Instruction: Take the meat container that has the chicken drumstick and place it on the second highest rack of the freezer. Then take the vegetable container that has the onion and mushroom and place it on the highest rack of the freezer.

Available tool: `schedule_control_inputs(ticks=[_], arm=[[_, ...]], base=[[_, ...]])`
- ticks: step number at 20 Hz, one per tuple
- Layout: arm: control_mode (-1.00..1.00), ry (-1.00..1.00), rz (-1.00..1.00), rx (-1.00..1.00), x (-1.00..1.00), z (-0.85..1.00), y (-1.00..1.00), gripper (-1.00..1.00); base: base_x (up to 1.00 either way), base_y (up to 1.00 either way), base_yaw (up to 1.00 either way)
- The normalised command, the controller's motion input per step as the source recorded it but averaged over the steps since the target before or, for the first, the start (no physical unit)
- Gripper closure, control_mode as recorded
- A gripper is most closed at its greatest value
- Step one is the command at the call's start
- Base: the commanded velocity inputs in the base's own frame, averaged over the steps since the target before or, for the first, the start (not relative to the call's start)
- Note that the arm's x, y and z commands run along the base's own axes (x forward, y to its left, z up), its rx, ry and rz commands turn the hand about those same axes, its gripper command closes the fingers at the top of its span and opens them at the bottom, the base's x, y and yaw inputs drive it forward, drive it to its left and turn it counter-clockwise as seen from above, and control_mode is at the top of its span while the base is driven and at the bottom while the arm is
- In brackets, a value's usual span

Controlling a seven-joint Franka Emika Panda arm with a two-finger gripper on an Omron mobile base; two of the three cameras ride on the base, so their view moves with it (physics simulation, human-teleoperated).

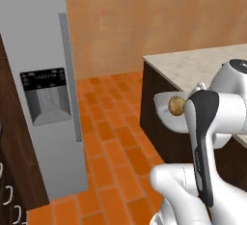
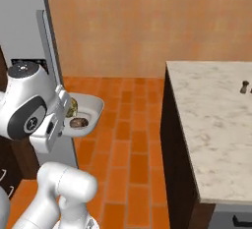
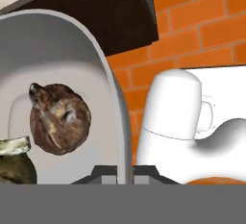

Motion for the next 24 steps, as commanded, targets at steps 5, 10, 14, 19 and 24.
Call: schedule_control_inputs(ticks=[5, 10, 14, 19, 24], arm=[[1.00, 0.00, 0.00, 0.00, 0.00, 0.00, 0.00, 1.00], [1.00, 0.00, 0.00, 0.00, 0.00, 0.00, 0.00, 1.00], [1.00, 0.00, 0.00, 0.00, 0.00, 0.00, 0.00, 1.00], [1.00, 0.00, 0.00, 0.00, 0.00, 0.00, 0.00, 1.00], [1.00, 0.00, 0.00, 0.00, 0.00, 0.00, 0.00, 1.00]], base=[[1.00, -0.02, 0.23], [0.85, -0.64, 0.25], [0.64, -0.69, 0.11], [0.87, -0.41, 0.06], [1.00, -0.17, 0.09]])
